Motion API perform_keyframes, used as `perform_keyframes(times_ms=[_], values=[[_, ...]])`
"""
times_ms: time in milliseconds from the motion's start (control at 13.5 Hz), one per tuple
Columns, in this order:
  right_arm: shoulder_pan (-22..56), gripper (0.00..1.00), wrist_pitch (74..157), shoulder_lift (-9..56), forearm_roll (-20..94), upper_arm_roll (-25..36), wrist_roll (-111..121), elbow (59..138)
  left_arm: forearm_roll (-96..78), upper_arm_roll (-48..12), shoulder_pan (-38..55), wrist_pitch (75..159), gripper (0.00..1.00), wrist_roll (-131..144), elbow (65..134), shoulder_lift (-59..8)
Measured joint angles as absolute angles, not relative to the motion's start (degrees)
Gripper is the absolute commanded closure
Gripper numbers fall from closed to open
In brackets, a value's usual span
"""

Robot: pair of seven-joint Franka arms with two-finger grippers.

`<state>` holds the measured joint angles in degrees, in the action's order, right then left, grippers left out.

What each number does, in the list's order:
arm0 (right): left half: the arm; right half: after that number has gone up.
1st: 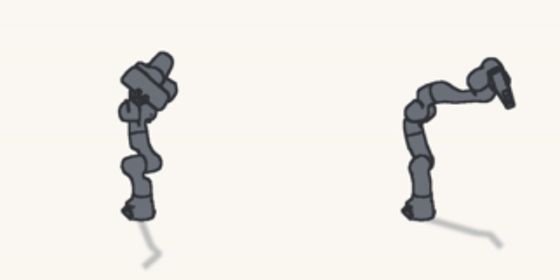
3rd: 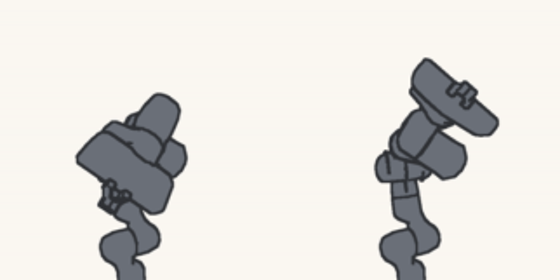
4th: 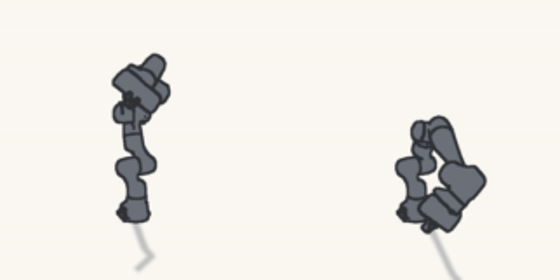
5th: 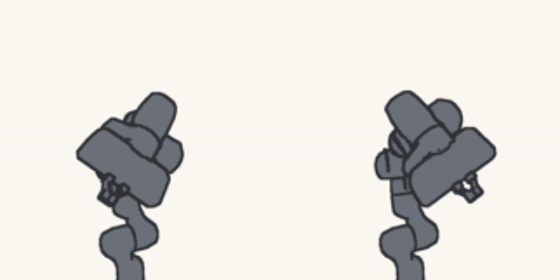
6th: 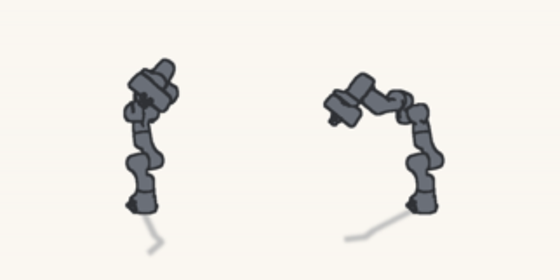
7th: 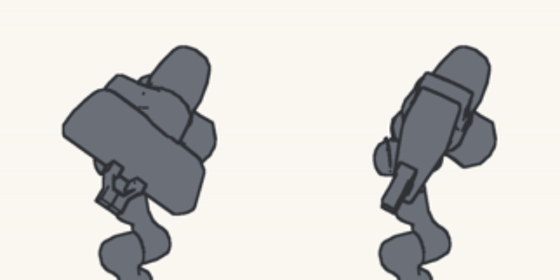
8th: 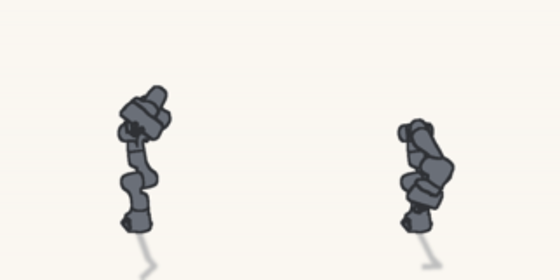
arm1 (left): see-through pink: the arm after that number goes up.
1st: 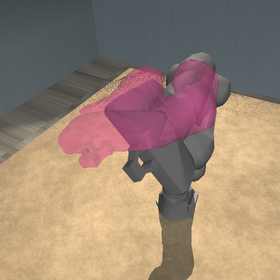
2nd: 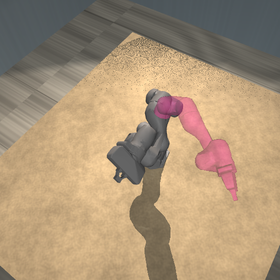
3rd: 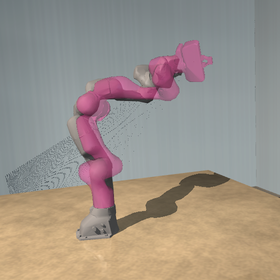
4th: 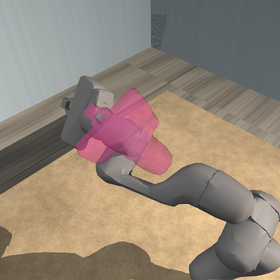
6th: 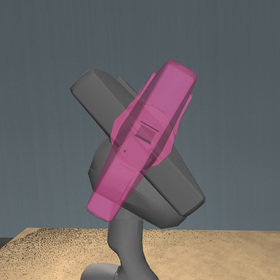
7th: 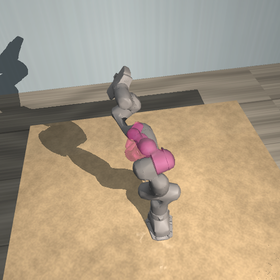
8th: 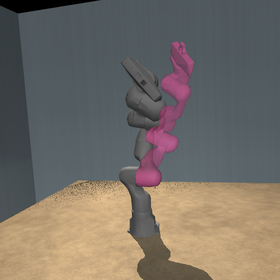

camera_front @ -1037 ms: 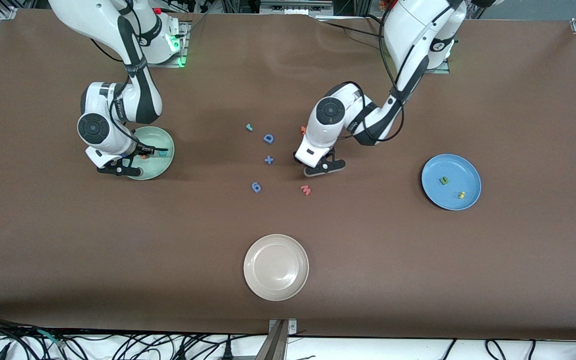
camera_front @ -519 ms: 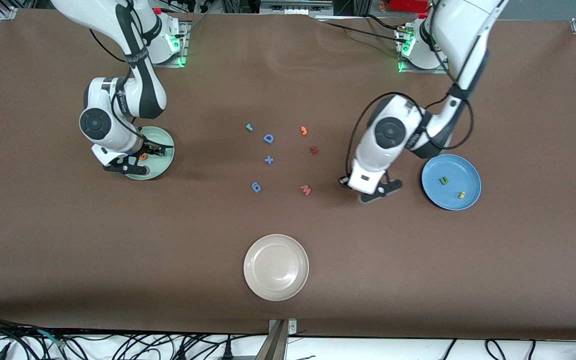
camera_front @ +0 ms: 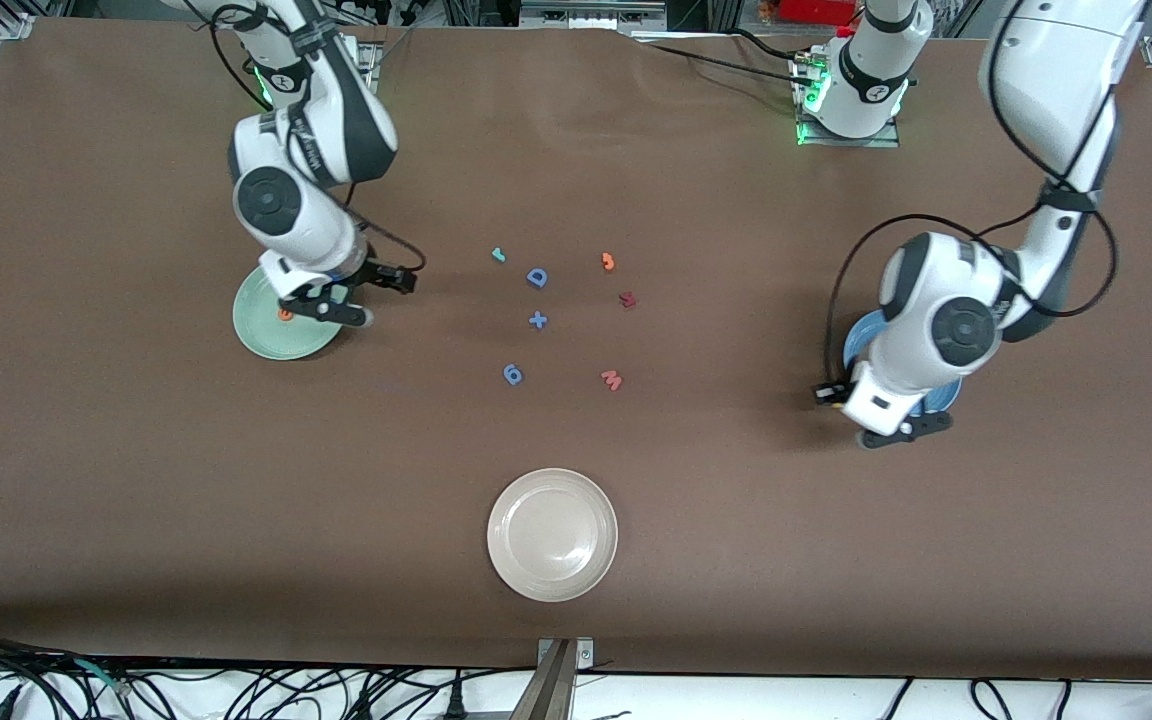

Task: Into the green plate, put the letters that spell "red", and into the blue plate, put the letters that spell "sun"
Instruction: 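Place the u on the blue plate while the right gripper returns to letters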

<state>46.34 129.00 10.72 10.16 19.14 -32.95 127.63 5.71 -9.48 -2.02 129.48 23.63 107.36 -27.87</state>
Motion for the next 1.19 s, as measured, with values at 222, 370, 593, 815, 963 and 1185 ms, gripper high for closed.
perform_keyframes(times_ms=[222, 370, 593, 815, 963, 1185], values=[[46.50, 0.02, 130.37, 10.88, 10.14, 13.19, -35.63, 127.38, 5.71, -7.08, -4.68, 128.69, 0.35, 16.59, 108.01, -27.80], [46.54, 0.01, 131.82, 10.89, 10.07, 10.45, -34.48, 127.39, 5.71, -6.95, -5.11, 127.86, 0.00, 14.81, 109.09, -27.81], [46.52, 0.01, 136.03, 10.89, 10.04, 7.57, -28.42, 128.07, 5.71, -6.79, -5.08, 127.41, 0.00, 12.51, 110.01, -27.75], [46.59, 0.01, 143.47, 11.31, 9.68, 4.46, -23.40, 130.12, 5.71, -5.92, -5.10, 126.63, 0.00, 11.91, 109.95, -25.95], [46.55, 0.01, 144.47, 12.06, 9.61, 4.31, -18.59, 130.58, 5.71, -5.99, -4.95, 123.56, 0.00, 11.76, 109.83, -22.92], [46.34, 0.01, 144.77, 13.71, 9.60, 4.64, -11.75, 130.95, 4.13, -6.07, -3.80, 116.40, 0.00, 9.40, 109.80, -16.75]])
